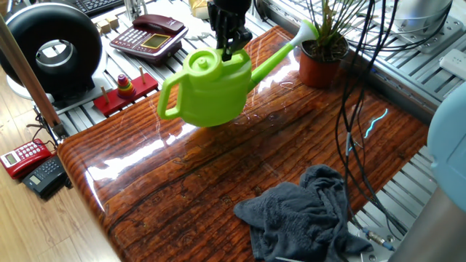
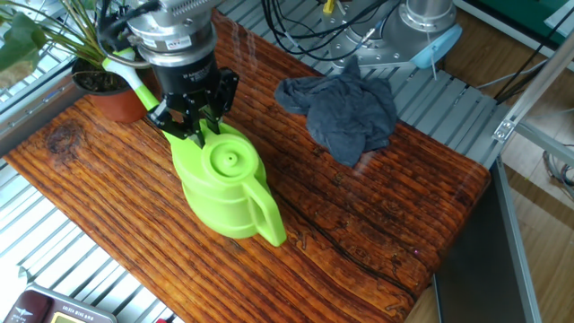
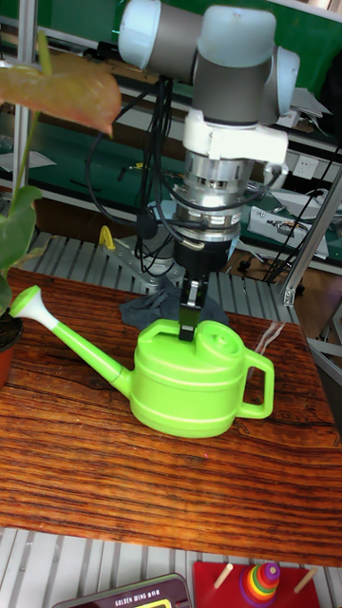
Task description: Water the plant
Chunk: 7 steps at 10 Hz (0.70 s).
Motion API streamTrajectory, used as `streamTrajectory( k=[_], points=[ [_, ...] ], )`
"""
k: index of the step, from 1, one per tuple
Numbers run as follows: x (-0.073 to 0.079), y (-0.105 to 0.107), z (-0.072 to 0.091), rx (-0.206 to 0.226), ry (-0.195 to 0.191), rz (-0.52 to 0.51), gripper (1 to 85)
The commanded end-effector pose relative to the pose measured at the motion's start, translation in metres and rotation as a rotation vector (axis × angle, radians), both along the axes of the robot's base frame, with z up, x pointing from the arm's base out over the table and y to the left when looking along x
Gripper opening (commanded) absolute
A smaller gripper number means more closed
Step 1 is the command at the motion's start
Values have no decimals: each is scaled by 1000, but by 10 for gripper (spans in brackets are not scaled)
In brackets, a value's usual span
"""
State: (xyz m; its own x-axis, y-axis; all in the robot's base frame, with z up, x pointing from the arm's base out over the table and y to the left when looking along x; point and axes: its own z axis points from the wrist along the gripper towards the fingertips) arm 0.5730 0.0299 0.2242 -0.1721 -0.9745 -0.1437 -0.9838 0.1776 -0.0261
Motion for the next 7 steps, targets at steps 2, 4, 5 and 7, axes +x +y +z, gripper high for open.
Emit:
streamTrajectory(
  k=[2, 4, 5, 7],
  points=[
    [-3, -9, 9, 38, 0, 1, 10],
    [-4, -10, 13, 57, 1, -7, 10],
    [-4, -8, 15, 71, -1, -13, 10],
    [-3, -6, 19, 90, -4, -20, 10]
  ],
)
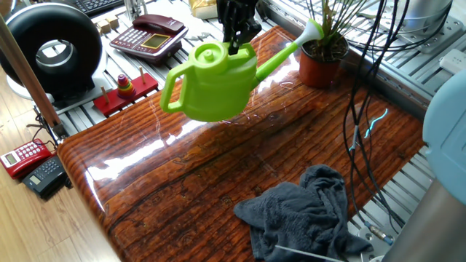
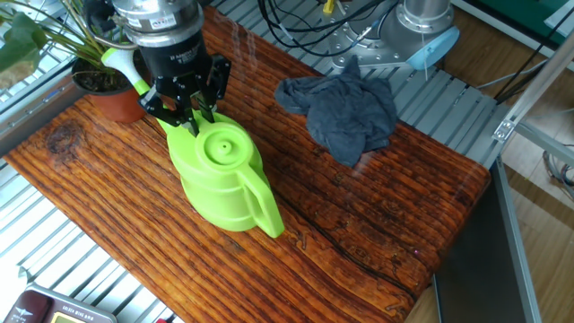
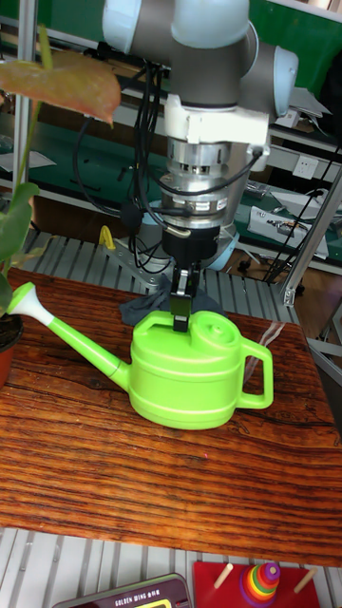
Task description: Water the plant
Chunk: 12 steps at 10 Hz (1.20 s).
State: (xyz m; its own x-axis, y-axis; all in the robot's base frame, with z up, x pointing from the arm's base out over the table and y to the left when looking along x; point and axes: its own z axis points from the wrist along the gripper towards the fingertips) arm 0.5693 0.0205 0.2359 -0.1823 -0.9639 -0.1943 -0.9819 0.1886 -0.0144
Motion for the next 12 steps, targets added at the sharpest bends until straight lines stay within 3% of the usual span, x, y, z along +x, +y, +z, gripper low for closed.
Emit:
streamTrajectory(
  k=[1, 12],
  points=[
    [1, 3, 8, 44, -9, -11, 10],
    [4, 3, 18, 101, -34, -18, 10]
  ],
)
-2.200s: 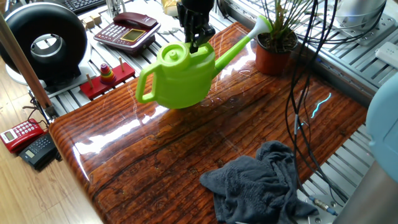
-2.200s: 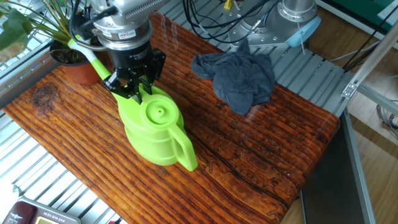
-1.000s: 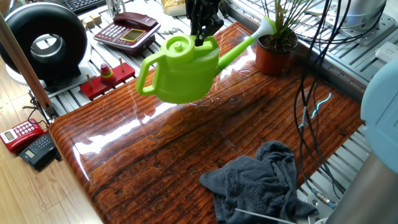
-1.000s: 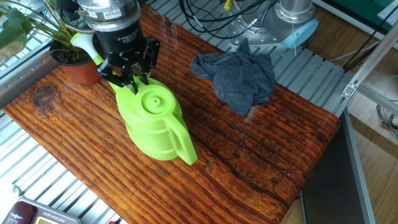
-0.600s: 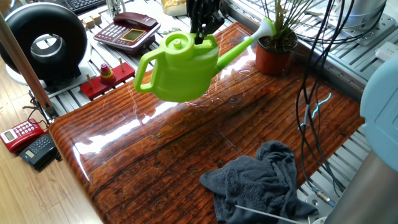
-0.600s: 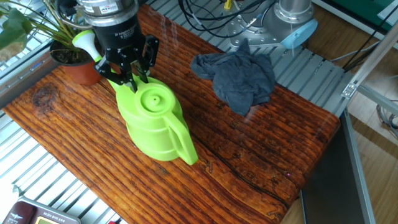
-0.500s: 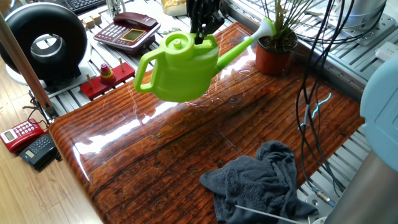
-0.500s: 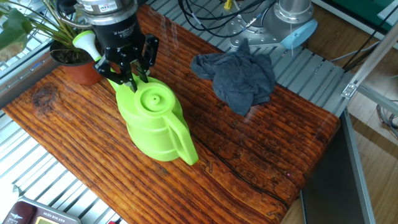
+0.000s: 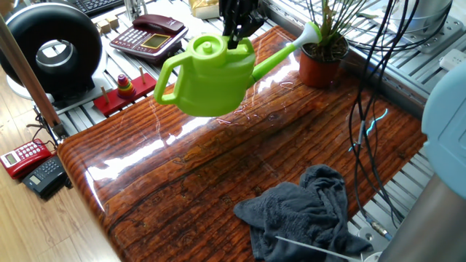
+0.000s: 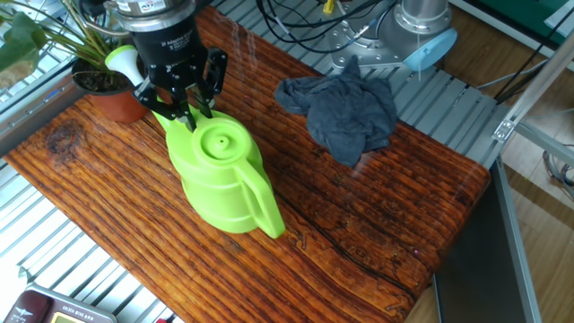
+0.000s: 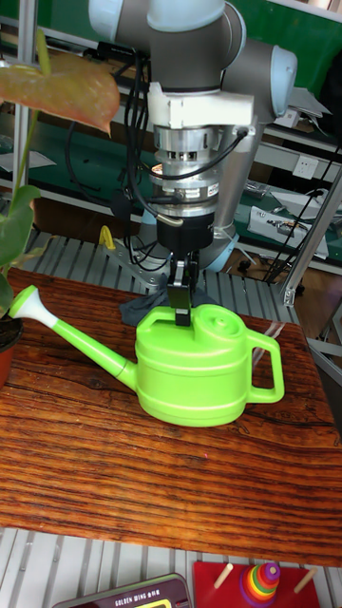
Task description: Water the plant
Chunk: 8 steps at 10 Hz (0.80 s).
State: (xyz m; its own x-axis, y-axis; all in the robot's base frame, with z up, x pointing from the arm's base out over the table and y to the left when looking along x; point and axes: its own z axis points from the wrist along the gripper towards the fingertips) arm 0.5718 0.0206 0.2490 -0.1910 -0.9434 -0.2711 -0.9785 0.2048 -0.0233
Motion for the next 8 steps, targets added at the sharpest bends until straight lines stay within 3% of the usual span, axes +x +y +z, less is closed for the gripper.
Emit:
streamTrajectory(
  k=[1, 4, 6, 8],
  points=[
    [2, 5, 5, 34, -12, -2, 10],
    [3, 5, 10, 48, -24, -4, 10],
    [3, -3, 9, 24, -31, -4, 10],
    [2, -6, 10, 32, -33, -1, 10]
  ],
)
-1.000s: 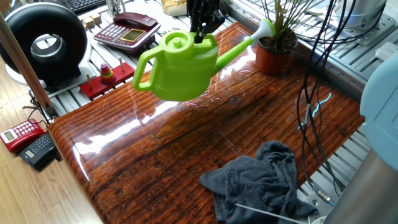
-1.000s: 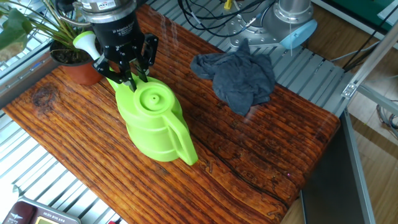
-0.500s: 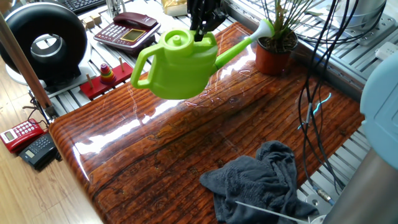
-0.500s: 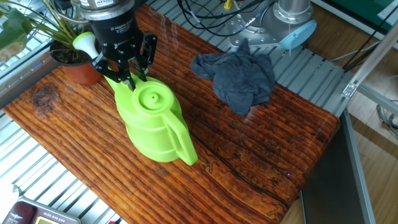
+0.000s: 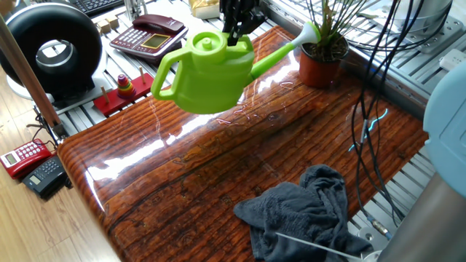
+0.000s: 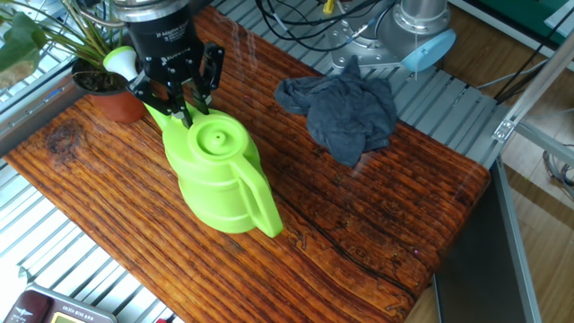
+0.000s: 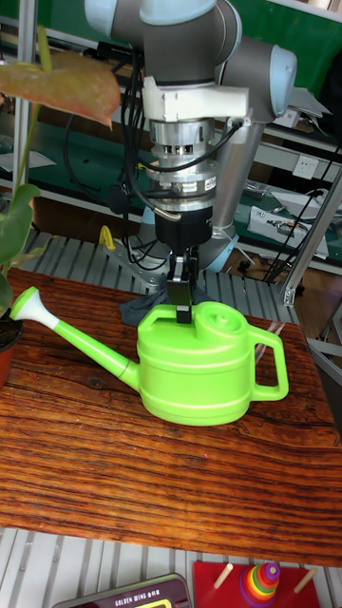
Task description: Water the plant
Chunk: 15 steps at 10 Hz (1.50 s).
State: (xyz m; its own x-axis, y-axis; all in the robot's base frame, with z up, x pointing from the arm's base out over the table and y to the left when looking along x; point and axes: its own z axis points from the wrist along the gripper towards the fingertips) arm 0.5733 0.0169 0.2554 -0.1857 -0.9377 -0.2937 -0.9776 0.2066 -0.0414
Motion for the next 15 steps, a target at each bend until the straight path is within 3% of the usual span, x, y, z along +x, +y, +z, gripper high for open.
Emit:
streamTrajectory(
  k=[1, 5, 11, 15],
  points=[
    [0, -2, 5, 21, -14, 1, 10],
    [2, 3, 8, 61, -33, 5, 10],
    [-2, -6, 7, 58, -40, 8, 10],
    [-5, -2, 9, 98, -49, 13, 10]
  ],
)
